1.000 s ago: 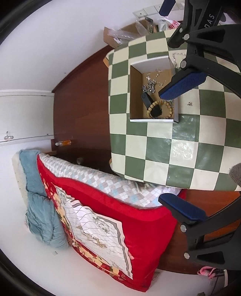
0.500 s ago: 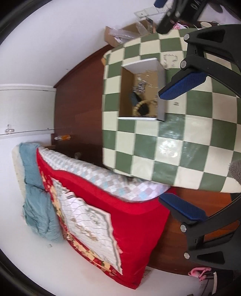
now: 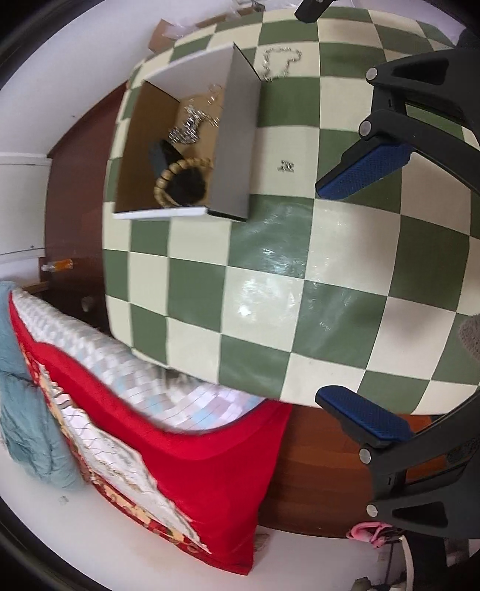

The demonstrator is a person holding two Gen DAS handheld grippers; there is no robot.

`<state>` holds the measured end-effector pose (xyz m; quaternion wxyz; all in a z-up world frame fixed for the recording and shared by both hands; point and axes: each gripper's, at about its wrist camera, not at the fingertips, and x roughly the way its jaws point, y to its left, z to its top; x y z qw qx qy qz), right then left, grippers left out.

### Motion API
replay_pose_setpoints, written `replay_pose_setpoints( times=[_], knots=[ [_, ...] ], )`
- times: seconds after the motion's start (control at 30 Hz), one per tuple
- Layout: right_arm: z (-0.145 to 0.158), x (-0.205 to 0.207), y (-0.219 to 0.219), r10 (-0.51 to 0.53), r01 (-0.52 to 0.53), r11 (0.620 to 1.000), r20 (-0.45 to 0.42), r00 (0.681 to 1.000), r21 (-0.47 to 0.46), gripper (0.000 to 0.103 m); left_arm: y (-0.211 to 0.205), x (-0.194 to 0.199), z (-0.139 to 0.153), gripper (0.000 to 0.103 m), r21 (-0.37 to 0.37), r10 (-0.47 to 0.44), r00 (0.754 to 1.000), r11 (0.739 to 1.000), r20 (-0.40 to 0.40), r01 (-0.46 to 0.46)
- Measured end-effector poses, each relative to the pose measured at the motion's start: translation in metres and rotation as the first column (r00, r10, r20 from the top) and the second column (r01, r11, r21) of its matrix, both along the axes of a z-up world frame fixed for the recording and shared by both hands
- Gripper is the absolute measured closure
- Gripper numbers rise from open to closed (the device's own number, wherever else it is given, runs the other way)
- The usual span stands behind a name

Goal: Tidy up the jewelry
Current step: 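Move both tools back over the remaining jewelry on the table, then grasp the silver round-link chain with the right tool while the left tool grasps a small earring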

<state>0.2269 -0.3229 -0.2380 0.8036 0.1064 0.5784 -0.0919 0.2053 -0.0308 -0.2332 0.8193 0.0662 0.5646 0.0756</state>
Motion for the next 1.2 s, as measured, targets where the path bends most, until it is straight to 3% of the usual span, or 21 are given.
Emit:
replay_pose_setpoints(
  times=[0.07, 0.27, 0.33, 0.37, 0.43, 0.47, 0.53, 0.67, 0.77, 1.03, 1.13, 1.2],
  knots=[
    [-0.019, 0.008, -0.003, 0.007, -0.006, 1.0, -0.016, 1.0, 0.023, 0.02, 0.001, 0.003, -0.009, 0.0, -0.001, 0.007, 1.0, 1.0, -0.017, -0.007],
    [-0.064, 0.04, -0.01, -0.015, 0.013, 1.0, -0.074, 0.997, -0.027, 0.021, 0.0, 0.014, -0.026, 0.0, -0.039, 0.023, 0.999, 0.999, -0.047, -0.025],
    [-0.077, 0.049, -0.011, -0.014, 0.012, 1.0, -0.1, 0.995, -0.022, 0.041, -0.004, 0.017, -0.028, 0.0, -0.054, 0.015, 0.999, 0.998, -0.052, -0.018],
    [-0.081, 0.051, -0.01, -0.013, 0.01, 1.0, -0.109, 0.994, -0.027, 0.042, -0.007, 0.019, -0.03, 0.0, -0.064, 0.003, 0.999, 0.998, -0.053, -0.007],
    [-0.079, 0.055, -0.004, 0.011, -0.015, 0.998, -0.079, 0.997, -0.057, 0.063, -0.016, 0.022, -0.031, 0.0, -0.097, -0.025, 0.998, 0.995, -0.055, 0.02],
    [-0.08, 0.056, -0.002, 0.017, -0.022, 0.998, -0.078, 0.997, -0.064, 0.069, -0.021, 0.023, -0.032, 0.001, -0.109, -0.04, 0.998, 0.994, -0.055, 0.033],
    [-0.081, 0.056, 0.003, 0.033, -0.038, 0.996, -0.065, 0.997, -0.075, 0.094, -0.034, 0.027, -0.034, 0.001, -0.135, -0.077, 0.995, 0.988, -0.06, 0.068],
    [-0.082, 0.055, 0.002, 0.029, -0.032, 0.997, -0.052, 0.998, -0.067, 0.098, -0.056, 0.036, -0.041, 0.02, -0.158, -0.123, 0.99, 0.981, -0.072, 0.11],
    [-0.082, 0.054, -0.001, 0.025, -0.028, 0.998, -0.05, 0.998, -0.053, 0.098, -0.067, 0.04, -0.047, 0.028, -0.158, -0.137, 0.987, 0.98, -0.082, 0.122],
    [-0.079, 0.054, -0.008, 0.009, -0.011, 0.999, -0.053, 0.999, -0.034, 0.098, -0.074, 0.041, -0.06, 0.03, -0.158, -0.143, 0.985, 0.979, -0.1, 0.126],
    [-0.079, 0.054, -0.009, 0.005, -0.006, 1.0, -0.054, 0.999, -0.031, 0.098, -0.074, 0.04, -0.065, 0.047, -0.164, -0.146, 0.983, 0.978, -0.109, 0.127],
    [-0.078, 0.054, -0.01, 0.0, -0.002, 1.0, -0.055, 0.998, -0.026, 0.098, -0.074, 0.04, -0.066, 0.053, -0.174, -0.144, 0.984, 0.977, -0.105, 0.124]
  ],
)
